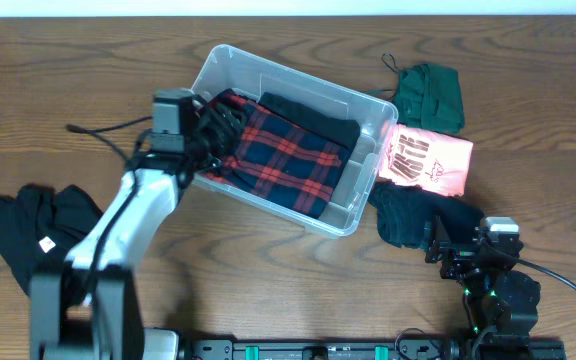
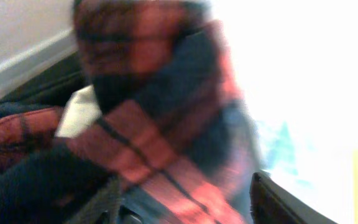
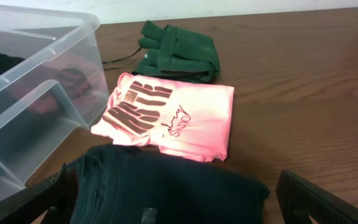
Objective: Pack container
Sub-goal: 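Release the plaid shirt and pull the left gripper back, then move the left gripper to the remaining black garment on the left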
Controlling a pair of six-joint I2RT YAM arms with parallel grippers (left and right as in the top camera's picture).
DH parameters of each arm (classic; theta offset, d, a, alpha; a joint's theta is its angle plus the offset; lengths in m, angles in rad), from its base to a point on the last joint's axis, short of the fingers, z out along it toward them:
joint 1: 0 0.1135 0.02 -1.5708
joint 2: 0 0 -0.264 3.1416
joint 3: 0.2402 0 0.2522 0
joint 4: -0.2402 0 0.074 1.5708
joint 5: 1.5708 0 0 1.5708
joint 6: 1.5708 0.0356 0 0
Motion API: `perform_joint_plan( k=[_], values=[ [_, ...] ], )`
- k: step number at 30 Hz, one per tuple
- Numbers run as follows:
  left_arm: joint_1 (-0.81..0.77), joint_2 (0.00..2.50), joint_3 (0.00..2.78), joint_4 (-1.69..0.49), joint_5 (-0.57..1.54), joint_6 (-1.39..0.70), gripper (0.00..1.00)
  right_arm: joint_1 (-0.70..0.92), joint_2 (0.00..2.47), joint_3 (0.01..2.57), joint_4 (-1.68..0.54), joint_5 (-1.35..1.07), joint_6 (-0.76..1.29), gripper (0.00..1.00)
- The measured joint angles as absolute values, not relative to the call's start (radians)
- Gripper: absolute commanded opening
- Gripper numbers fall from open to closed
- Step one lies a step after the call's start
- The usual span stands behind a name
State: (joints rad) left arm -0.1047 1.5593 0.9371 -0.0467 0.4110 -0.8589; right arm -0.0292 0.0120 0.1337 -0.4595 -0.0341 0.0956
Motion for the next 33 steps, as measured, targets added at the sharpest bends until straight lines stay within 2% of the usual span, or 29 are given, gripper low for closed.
perform_joint_plan(
  k=[1, 6, 10, 16, 24, 30, 33],
  values=[
    [-0.099, 1.524, 0.942, -0.049, 0.421, -0.860, 0.91, -0.029, 0.012, 0.134, -0.459, -0.034, 0.096, 0.99],
    [-0.039, 1.273, 0.992, -0.078, 0.453, -0.848, 0.91, -0.029, 0.012, 0.134, -0.459, -0.034, 0.096, 0.99],
    [0.081, 1.110, 1.014, -0.232, 0.445, -0.772, 0.91, -0.029, 0.012, 0.134, -0.459, -0.034, 0.096, 0.99],
    [0.250, 1.045, 1.010, -0.538, 0.329, -0.595, 0.91, -0.029, 0.012, 0.134, -0.459, -0.034, 0.096, 0.99],
    [0.389, 1.045, 1.008, -0.770, 0.147, -0.458, 0.96, -0.029, 0.012, 0.134, -0.459, -0.034, 0.096, 0.99],
    [0.640, 1.045, 1.008, -0.868, 0.098, -0.455, 0.98, -0.029, 0.012, 0.134, -0.459, -0.034, 0.096, 0.99],
    [0.837, 1.052, 1.008, -0.902, 0.094, -0.451, 0.98, -0.029, 0.012, 0.134, -0.459, -0.034, 0.096, 0.99]
  ],
)
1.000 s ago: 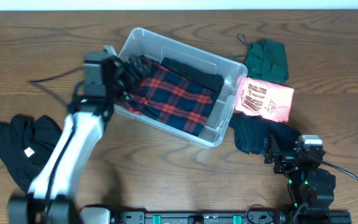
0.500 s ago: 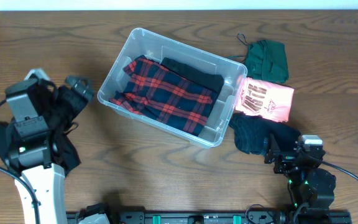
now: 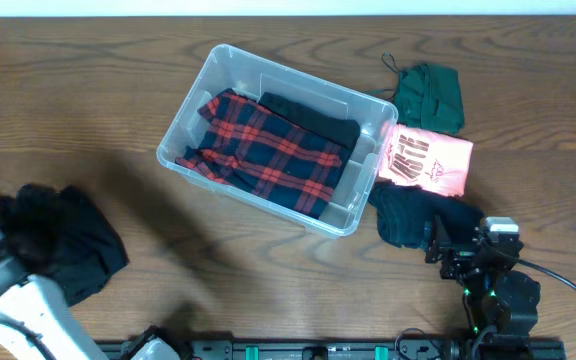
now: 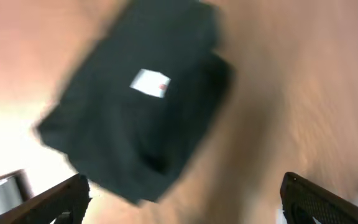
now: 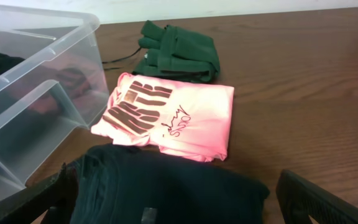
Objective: Pack container
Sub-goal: 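Move the left gripper to the remaining black garment on the left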
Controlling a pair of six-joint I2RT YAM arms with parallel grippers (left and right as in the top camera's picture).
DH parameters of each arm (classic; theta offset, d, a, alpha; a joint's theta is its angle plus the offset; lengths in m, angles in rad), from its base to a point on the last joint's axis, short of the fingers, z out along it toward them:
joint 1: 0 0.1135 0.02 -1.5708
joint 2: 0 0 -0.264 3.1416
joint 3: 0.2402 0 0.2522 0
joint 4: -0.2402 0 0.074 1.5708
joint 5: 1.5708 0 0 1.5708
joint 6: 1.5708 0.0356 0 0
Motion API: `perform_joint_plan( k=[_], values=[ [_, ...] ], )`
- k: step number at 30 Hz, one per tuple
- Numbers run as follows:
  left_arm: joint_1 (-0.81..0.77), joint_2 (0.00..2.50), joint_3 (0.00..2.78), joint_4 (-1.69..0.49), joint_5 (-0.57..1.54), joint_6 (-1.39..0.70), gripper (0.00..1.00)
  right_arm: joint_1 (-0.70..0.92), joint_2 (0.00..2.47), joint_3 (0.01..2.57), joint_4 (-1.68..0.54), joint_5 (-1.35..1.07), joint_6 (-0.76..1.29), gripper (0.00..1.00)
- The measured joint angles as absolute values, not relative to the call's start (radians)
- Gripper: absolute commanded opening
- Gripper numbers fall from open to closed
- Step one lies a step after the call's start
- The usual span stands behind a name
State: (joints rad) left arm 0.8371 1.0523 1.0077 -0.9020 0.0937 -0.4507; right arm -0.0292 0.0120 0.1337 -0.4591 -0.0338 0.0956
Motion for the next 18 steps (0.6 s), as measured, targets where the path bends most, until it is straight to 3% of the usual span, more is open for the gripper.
perform_joint_plan(
  k=[4, 10, 18],
  values=[
    [1.049, 1.107, 1.008, -0.919, 0.111, -0.445, 0.98, -0.029, 0.012, 0.134, -0.459, -0.034, 0.096, 0.99],
    [1.235, 1.303, 1.007, -0.883, 0.152, -0.440, 0.98, -0.029, 0.012, 0.134, -0.459, -0.034, 0.096, 0.99],
    [1.284, 1.543, 1.006, -0.743, 0.253, -0.353, 0.98, -0.029, 0.012, 0.134, -0.459, -0.034, 0.096, 0.99]
  ],
)
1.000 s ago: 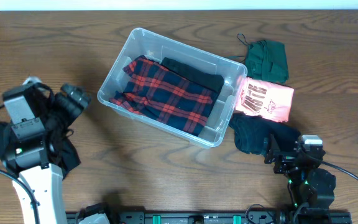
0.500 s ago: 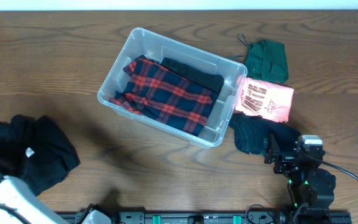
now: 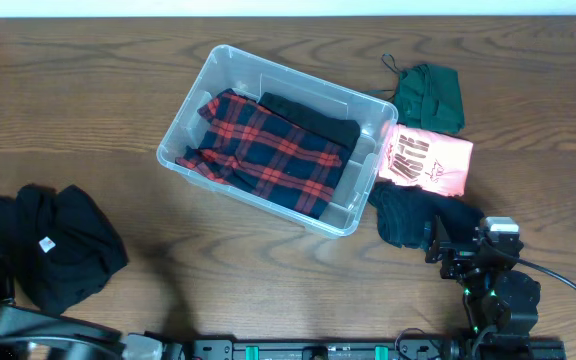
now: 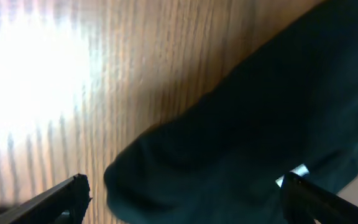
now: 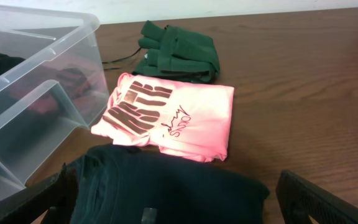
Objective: Pack container
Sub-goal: 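Move the left gripper to the remaining black garment on the left, then grasp and lift the black garment with the left gripper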
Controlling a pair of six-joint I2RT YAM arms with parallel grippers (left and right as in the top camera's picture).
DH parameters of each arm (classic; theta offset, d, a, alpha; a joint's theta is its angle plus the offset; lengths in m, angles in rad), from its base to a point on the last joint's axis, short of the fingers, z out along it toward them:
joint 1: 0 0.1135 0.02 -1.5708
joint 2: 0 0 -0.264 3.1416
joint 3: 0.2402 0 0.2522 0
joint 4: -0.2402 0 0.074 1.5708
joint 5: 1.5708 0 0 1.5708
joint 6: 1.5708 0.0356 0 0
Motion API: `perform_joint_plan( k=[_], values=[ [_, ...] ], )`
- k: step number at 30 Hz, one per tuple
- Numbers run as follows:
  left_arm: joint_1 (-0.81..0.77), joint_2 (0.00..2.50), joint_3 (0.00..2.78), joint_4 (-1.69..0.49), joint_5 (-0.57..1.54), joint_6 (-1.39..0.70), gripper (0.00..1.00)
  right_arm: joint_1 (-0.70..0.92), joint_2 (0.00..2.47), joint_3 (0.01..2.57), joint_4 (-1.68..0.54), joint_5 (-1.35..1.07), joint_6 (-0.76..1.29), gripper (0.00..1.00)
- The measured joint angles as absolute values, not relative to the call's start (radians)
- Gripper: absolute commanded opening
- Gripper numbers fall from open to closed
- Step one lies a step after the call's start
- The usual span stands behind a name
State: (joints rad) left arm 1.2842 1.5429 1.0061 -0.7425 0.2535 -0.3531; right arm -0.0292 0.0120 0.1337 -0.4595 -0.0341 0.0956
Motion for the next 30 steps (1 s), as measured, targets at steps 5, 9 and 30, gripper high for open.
perform_joint_plan(
  k=[5, 9, 30],
  values=[
    [1.286, 1.605, 1.005, -0.674, 0.326, -0.258, 0.98, -0.029, 0.012, 0.134, -0.459, -0.034, 0.096, 0.99],
    [1.286, 1.664, 1.005, -0.655, 0.354, -0.194, 0.98, -0.029, 0.012, 0.134, -0.459, -0.034, 0.096, 0.99],
    [1.176, 1.861, 1.011, -0.585, 0.713, 0.002, 0.15, -0.029, 0.012, 0.134, -0.459, -0.034, 0.096, 0.99]
  ],
)
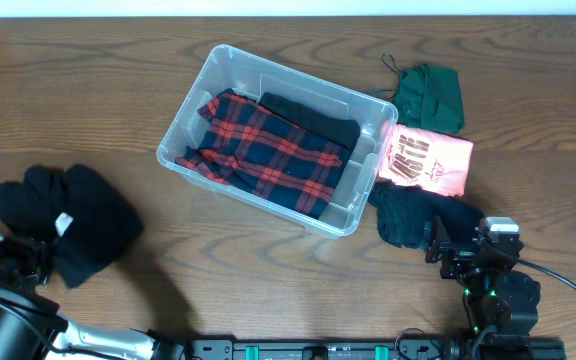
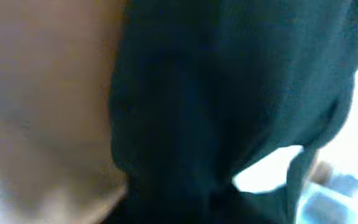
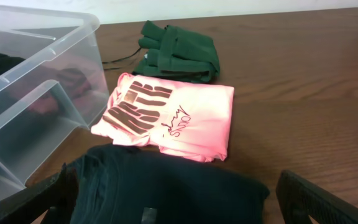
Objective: Pack container
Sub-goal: 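Grasp and lift the black garment with the left gripper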
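The clear plastic container [image 1: 190, 96] holds a red plaid garment [image 1: 273, 152] and a black one [image 1: 313, 116]. A bunched black garment [image 1: 73, 222] with a white tag lies at the left. My left gripper [image 1: 16, 260] is at its near left edge. Dark cloth [image 2: 216, 99] fills the blurred left wrist view and hides the fingers, which seem shut on it. My right gripper [image 3: 182, 211] stands open low over a dark green folded garment [image 3: 166, 186], right of the container.
A pink printed shirt [image 1: 426, 162] and a green drawstring garment [image 1: 430, 97] lie right of the container, beyond the dark green one. The container's near wall [image 3: 36, 93] shows at the left of the right wrist view.
The black garment at the left has shifted up and to the right and is more bunched. Its cloth now covers the left gripper's fingers, which stood open before. The right arm has not moved.
My left gripper was in the container at the plaid garment. Then the plaid lay flat in the container and the left arm was at the far left by the black garment. Then it stood open over that garment, and now has it gathered.
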Controlling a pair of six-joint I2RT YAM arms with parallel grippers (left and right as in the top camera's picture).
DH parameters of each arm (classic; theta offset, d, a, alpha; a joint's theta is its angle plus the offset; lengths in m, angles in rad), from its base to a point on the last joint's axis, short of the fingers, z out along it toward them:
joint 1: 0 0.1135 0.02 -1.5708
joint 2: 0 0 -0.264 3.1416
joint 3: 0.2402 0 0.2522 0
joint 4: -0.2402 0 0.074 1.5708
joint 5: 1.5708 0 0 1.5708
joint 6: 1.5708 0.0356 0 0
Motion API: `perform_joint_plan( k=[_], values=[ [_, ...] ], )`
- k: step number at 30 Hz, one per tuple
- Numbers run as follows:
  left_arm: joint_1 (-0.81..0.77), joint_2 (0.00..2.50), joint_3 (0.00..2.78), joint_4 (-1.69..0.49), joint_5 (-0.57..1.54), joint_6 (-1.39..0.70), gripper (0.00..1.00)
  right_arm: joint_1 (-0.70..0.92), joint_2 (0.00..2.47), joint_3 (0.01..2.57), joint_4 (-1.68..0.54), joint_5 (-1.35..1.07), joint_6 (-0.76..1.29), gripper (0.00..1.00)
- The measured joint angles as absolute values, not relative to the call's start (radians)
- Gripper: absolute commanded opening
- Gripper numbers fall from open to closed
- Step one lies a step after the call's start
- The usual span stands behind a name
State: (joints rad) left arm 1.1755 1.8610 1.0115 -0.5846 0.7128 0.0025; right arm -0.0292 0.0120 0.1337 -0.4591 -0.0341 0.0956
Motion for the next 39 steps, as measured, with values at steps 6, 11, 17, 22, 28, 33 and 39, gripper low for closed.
perform_joint_plan(
  k=[6, 11, 17, 22, 28, 33, 39],
  values=[
    [1.171, 1.842, 1.008, -0.595, 0.924, -0.008, 0.06, -0.029, 0.012, 0.134, -0.459, -0.034, 0.096, 0.99],
    [1.164, 1.665, 1.007, -0.592, 1.089, -0.075, 0.06, -0.029, 0.012, 0.134, -0.459, -0.034, 0.096, 0.99],
    [1.048, 1.310, 1.012, -0.404, 1.190, -0.276, 0.06, -0.029, 0.012, 0.134, -0.459, -0.034, 0.096, 0.99],
    [0.802, 1.069, 1.020, 0.025, 1.174, -0.577, 0.06, -0.029, 0.012, 0.134, -0.459, -0.034, 0.096, 0.99],
    [0.447, 0.921, 1.030, 0.113, 0.986, -0.741, 0.06, -0.029, 0.011, 0.134, -0.459, -0.034, 0.096, 0.99],
    [0.179, 1.002, 1.030, 0.110, 0.818, -0.723, 0.06, -0.029, 0.012, 0.134, -0.459, -0.034, 0.096, 0.99],
    [-0.018, 1.227, 1.029, 0.109, 0.630, -0.672, 0.06, -0.029, 0.012, 0.134, -0.459, -0.034, 0.096, 0.99]
  ],
)
